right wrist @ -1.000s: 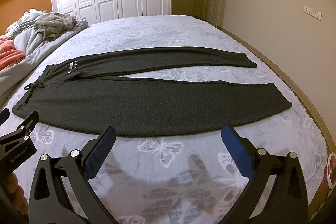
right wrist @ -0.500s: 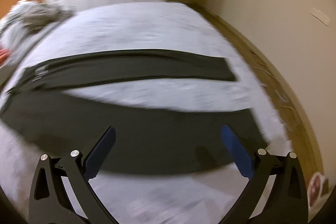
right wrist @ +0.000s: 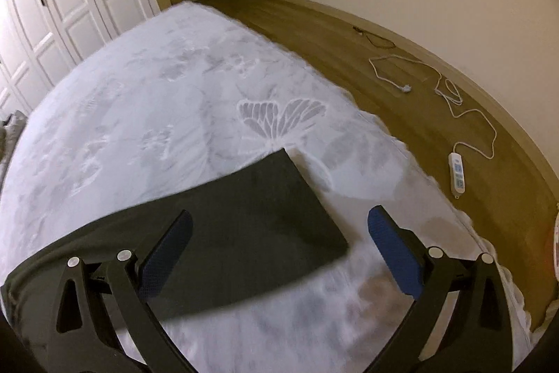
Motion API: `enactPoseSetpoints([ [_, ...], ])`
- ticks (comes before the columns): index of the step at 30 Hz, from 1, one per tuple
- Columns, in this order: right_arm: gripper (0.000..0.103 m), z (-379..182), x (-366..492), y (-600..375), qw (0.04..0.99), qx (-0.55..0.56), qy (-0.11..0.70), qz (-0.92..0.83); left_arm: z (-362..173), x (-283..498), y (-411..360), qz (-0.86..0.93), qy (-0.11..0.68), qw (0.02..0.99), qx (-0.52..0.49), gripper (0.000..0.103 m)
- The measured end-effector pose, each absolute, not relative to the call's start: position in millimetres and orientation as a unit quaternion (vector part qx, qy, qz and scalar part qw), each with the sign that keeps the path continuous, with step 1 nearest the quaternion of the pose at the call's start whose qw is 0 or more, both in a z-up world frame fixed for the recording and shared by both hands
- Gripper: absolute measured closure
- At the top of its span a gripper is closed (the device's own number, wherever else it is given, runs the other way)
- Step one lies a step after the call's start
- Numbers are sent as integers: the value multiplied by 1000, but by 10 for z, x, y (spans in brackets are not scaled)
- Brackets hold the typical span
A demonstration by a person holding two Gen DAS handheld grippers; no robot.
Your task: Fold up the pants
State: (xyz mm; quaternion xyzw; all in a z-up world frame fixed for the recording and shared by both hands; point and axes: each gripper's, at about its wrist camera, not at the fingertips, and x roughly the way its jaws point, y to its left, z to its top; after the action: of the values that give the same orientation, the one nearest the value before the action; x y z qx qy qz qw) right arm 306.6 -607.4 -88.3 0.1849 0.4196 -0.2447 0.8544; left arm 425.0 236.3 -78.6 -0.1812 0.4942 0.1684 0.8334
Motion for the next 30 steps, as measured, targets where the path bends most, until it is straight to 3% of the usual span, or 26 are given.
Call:
enactPoseSetpoints([
  [4,5,-1127,3350,-6154,842,183,440,-251,-1082,4411,2428,176,504,813,-230,6],
  [6,7,-1265,3438,-6151,836,182,453,-252,-1106,4449,2373,185,495,825,-203,6],
  [7,19,-1302,3449,-6137,837,180,451,-254,-1106,4465,2336,184,494,829,-188,11],
  [8,25,-1295,3420,-6106,846,177,433,-254,-1098,4482,2294,183,492,834,-169,21],
  [9,49,-1270,3402,-6094,854,178,424,-243,-1068,4482,2247,182,487,841,-148,53],
  [10,94,-1237,3383,-6072,861,184,417,-225,-1055,4493,2263,185,487,842,-141,88],
  [11,99,-1201,3369,-6063,864,198,413,-208,-1030,4478,2292,174,488,843,-148,103],
  [20,99,-305,2474,-5706,924,150,323,-139,-169,3607,2652,112,399,890,-192,103],
  [26,99,-114,1838,-5478,934,134,314,-106,-30,3300,2859,99,422,872,-227,101],
  [28,99,-86,1635,-5412,937,130,310,-98,-118,3344,2921,88,438,856,-258,63],
  [30,99,-117,1440,-5354,936,128,313,-93,-175,3404,2981,142,425,856,-260,55],
])
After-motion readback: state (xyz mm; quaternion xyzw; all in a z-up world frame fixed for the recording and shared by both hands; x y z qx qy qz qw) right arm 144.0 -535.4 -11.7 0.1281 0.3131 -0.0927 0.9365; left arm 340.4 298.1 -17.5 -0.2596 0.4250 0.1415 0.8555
